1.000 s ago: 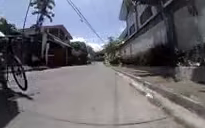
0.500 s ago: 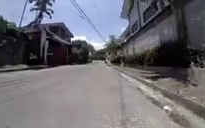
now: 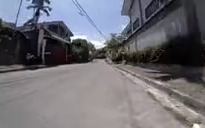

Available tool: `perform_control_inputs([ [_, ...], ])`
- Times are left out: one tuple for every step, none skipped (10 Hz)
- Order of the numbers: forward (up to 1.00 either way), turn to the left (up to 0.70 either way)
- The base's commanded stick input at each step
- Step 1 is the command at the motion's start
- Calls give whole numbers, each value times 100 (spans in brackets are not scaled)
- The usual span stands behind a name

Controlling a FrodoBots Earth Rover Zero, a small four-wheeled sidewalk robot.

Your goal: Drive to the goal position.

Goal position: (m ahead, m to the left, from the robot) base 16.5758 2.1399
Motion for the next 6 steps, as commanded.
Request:
perform_control_inputs([
  [100,-25],
  [100,2],
  [100,2],
  [100,2],
  [100,2],
  [100,2],
])
